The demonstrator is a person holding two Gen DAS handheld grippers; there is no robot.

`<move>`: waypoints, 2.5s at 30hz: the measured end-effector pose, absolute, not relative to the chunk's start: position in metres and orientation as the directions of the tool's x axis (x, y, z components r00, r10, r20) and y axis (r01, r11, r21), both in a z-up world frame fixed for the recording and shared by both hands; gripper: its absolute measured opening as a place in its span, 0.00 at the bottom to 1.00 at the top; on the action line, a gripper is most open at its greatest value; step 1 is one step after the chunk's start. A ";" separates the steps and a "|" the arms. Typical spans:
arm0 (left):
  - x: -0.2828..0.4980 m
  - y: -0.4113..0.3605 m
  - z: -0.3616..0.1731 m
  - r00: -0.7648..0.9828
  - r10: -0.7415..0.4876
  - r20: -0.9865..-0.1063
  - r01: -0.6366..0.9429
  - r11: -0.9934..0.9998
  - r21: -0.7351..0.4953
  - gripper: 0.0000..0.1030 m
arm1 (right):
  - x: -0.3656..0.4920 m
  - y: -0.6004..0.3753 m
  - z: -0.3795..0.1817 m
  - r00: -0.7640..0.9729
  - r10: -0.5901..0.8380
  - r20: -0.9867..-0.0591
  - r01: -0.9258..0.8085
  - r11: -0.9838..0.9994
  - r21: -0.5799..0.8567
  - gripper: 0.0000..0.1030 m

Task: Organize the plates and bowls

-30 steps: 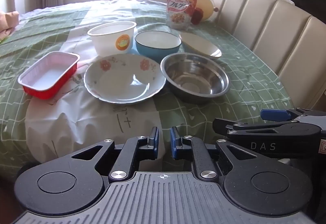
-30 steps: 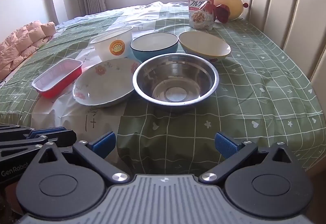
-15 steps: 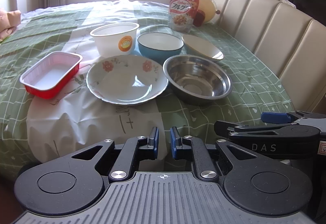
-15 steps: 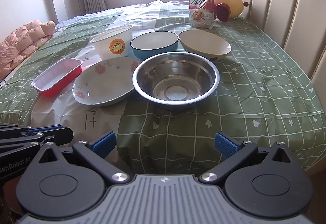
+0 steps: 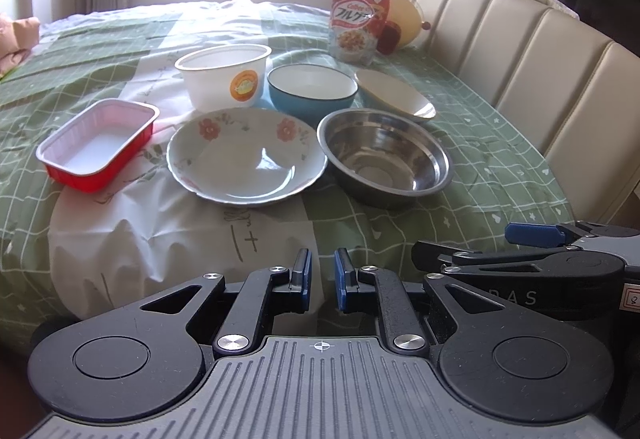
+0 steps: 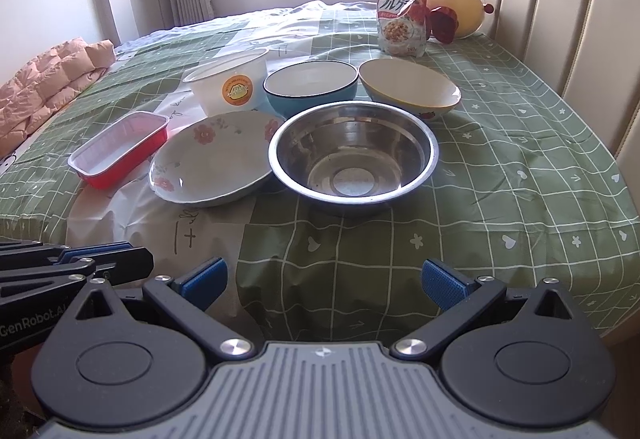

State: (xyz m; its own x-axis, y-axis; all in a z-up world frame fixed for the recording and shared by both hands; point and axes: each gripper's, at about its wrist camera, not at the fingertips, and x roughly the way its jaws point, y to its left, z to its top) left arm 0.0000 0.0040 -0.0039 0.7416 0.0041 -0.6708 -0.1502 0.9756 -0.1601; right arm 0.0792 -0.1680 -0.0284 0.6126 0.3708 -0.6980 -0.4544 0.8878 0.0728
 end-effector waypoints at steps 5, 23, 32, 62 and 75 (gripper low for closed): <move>0.000 0.004 -0.004 0.741 0.005 -0.671 -0.151 0.976 -0.160 0.14 | 0.079 -0.168 -0.028 0.614 0.370 -0.697 -0.453 0.888 0.073 1.00; -0.002 0.006 -0.004 0.740 0.004 -0.672 -0.153 0.975 -0.163 0.14 | 0.076 -0.167 -0.029 0.611 0.372 -0.699 -0.455 0.888 0.075 1.00; -0.002 0.008 -0.004 0.742 0.003 -0.671 -0.158 0.973 -0.170 0.14 | 0.077 -0.167 -0.029 0.612 0.370 -0.699 -0.454 0.888 0.073 1.00; 0.054 0.023 -0.016 0.722 -0.075 -0.688 -0.152 0.953 -0.262 0.14 | 0.123 -0.185 -0.031 0.615 0.430 -0.661 -0.435 0.884 0.170 1.00; 0.181 0.050 -0.020 0.712 -0.099 -0.695 -0.159 0.941 -0.298 0.14 | 0.262 -0.231 -0.086 0.465 0.535 -0.705 -0.264 0.844 0.467 1.00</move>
